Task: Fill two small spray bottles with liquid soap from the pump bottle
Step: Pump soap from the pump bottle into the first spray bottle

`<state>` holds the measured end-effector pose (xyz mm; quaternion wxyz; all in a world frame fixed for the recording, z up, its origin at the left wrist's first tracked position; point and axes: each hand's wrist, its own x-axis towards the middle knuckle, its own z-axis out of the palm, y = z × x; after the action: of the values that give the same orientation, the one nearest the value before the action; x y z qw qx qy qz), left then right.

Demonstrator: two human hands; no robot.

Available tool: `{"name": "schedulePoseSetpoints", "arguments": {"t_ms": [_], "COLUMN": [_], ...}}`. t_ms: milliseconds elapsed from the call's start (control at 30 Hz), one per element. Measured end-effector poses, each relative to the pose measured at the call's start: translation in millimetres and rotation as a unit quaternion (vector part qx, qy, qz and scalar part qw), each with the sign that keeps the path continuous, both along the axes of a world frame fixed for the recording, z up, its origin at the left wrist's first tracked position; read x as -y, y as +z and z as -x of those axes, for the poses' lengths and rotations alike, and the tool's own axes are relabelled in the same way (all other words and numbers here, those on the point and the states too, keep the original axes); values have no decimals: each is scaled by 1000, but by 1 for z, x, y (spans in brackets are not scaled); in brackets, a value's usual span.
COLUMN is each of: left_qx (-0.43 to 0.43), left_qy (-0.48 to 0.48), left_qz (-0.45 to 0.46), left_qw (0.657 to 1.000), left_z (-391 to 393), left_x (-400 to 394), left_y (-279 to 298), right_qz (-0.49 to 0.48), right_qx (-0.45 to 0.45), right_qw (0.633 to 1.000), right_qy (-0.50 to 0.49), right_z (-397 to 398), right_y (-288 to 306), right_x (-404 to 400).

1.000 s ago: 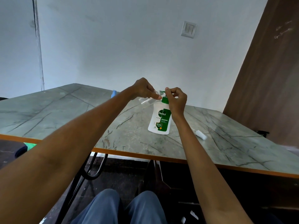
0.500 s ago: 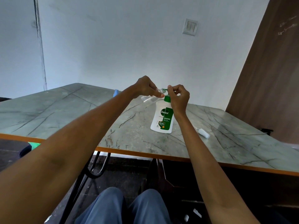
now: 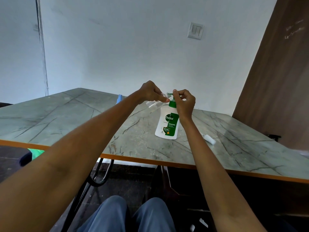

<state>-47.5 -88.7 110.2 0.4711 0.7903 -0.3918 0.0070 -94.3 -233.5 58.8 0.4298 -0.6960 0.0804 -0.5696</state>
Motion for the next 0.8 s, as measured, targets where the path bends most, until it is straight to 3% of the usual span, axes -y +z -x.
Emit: {"name": "schedulePoseSetpoints", "arguments": {"t_ms": [800], "left_qx": [16], "left_qy": [5], "left_qz": [5], "left_qw": [1000], "left_z": [0], "left_x": [2], "left_y": [0], "right_qz": [-2], "right_qx": [-10], "right_qw": [1000], "right_qy": [2], "right_z": [-3], "right_y": [-1], "right_x": [3]}}
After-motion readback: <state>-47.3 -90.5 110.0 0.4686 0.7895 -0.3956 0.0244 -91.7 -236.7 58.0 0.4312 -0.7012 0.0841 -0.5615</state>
